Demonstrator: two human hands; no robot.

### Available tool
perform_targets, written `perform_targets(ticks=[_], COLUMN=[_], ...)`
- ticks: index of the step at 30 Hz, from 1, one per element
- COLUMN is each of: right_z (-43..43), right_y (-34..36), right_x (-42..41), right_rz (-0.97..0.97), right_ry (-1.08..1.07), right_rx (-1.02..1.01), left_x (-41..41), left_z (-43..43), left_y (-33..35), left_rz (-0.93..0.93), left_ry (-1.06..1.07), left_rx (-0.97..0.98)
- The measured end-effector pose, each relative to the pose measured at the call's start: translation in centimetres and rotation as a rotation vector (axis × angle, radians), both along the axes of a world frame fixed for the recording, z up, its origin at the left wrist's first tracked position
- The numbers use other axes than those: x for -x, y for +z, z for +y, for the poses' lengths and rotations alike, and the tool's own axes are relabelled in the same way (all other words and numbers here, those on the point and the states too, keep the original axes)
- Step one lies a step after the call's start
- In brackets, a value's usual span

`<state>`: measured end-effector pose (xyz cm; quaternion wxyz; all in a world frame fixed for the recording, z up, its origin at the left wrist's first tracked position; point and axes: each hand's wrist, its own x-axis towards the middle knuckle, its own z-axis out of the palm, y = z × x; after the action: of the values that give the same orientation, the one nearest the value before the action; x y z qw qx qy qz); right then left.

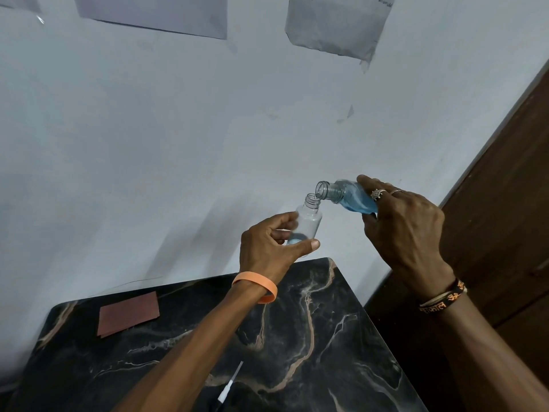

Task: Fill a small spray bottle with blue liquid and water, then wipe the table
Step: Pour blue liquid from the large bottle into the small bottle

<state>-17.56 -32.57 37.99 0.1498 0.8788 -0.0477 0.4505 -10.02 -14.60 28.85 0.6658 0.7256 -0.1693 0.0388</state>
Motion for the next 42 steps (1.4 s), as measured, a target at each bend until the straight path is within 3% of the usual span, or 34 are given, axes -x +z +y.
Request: perform_targets(ticks=[42], right_z=[0.04], right_y=[0.13], right_x=[0.06], right_rz=[0.016], right_ry=[0.014], right_rx=[-0.034], left_x=[0.24], left_z=[0.15], left_y=[0.36], left_rz=[0.008], left_ry=[0.002], left_rx=[0.01])
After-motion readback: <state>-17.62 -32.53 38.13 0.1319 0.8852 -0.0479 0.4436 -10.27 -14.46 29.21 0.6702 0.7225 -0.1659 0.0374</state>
